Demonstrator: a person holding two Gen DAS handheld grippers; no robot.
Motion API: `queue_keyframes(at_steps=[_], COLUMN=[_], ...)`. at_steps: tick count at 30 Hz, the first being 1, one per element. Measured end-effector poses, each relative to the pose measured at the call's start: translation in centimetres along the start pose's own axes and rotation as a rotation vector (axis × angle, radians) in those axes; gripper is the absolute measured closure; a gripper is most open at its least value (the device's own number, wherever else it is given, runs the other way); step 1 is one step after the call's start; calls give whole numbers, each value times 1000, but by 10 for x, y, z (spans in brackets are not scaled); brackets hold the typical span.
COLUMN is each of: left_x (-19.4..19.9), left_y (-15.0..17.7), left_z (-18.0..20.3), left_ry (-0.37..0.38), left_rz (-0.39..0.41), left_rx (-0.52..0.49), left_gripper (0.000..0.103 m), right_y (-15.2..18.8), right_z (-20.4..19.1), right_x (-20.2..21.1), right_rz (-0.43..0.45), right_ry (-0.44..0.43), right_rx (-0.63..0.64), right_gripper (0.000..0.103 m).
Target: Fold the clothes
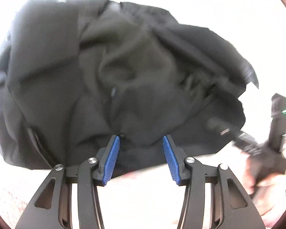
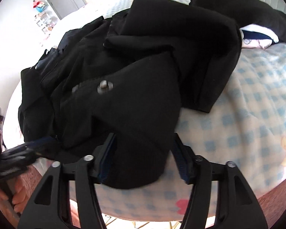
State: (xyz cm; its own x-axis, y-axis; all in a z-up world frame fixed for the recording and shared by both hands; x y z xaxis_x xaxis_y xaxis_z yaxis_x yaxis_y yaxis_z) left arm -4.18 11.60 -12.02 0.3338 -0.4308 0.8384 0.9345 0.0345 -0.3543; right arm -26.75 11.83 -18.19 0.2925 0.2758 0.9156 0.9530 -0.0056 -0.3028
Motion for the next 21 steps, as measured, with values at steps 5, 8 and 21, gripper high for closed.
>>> queue_keyframes(at_steps=[5, 8, 21], left_x=[-26, -34, 49], left_y=[-36, -23, 26], left_z=[23, 12, 5], left_ry=[-19, -62, 3], left_rz=[4, -133, 46], left_rx=[12, 28, 147], left_gripper=[52, 53, 53], right_y=[-10, -12, 38], right_z=[-8, -12, -5], right_x=[-14, -9, 31], right_rz=[-29, -8, -36], right_ry=[-12, 31, -102], right_rx=[-1, 29, 25], right_gripper=[73, 94, 99])
Point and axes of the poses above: each gripper's, at about its wrist camera, not at the fingertips, and x roughly against the way its jaws point, z to its right, y to its underside, the point moved 8 cm from there along -x, roughly the way its jaws point, and after that the axes turned 7 degrees about -z, right-handed, at the moved point
